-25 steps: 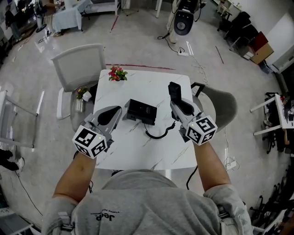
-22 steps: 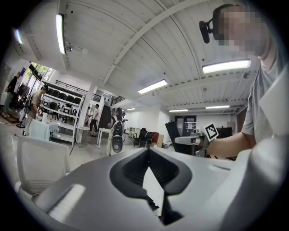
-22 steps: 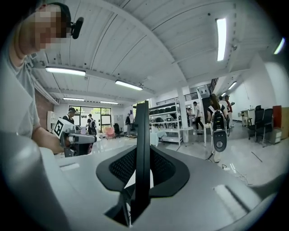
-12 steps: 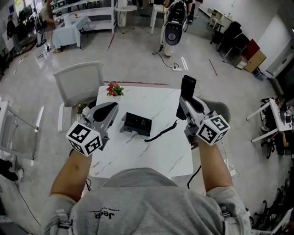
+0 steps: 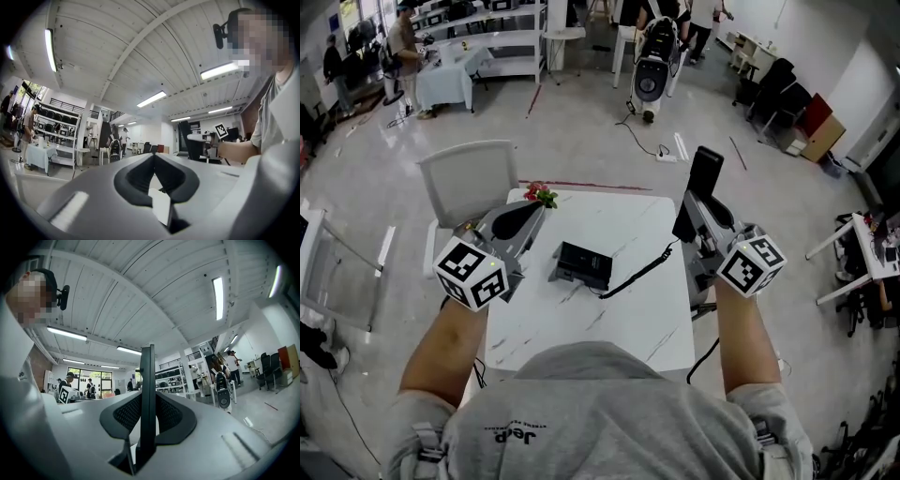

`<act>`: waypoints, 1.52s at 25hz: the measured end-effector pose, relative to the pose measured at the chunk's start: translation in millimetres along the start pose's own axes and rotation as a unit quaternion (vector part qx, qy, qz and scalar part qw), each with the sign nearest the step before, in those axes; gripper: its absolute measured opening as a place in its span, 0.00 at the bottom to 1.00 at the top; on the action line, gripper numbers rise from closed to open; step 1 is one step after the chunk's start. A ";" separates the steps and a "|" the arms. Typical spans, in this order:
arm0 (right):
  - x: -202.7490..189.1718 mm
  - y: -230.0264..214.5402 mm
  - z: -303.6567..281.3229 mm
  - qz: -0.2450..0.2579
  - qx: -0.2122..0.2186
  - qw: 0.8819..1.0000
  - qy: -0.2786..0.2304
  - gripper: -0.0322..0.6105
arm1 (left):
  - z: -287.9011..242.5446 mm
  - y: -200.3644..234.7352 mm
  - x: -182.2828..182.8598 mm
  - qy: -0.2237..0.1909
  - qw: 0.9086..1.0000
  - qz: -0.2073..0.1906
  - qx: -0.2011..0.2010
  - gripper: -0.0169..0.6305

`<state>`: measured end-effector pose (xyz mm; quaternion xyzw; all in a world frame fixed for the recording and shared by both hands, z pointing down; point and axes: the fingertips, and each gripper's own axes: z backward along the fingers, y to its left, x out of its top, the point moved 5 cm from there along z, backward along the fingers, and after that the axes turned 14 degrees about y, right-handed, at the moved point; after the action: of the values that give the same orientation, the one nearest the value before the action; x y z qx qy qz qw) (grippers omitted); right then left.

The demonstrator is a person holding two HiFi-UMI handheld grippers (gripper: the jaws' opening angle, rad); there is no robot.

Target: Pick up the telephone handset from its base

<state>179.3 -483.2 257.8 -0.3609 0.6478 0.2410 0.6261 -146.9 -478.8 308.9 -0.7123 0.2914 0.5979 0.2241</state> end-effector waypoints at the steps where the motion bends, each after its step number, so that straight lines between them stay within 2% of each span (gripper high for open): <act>1: 3.3 0.1 0.5 -0.002 -0.001 1.000 -0.002 0.17 | 0.4 0.6 2.7 -0.001 1.000 0.001 0.000 0.12; 9: 9.8 2.7 -1.4 -0.002 0.009 1.000 -0.012 0.17 | 6.8 0.3 20.0 -0.010 1.000 -0.012 0.005 0.12; 38: 13.1 7.9 1.2 -0.002 0.011 1.000 -0.013 0.17 | 17.6 -7.9 33.1 -0.016 1.000 -0.020 0.003 0.12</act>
<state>174.6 -479.5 243.6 -0.3523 0.6414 0.2369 0.6391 -150.4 -466.2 272.9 -0.7074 0.2752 0.6039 0.2431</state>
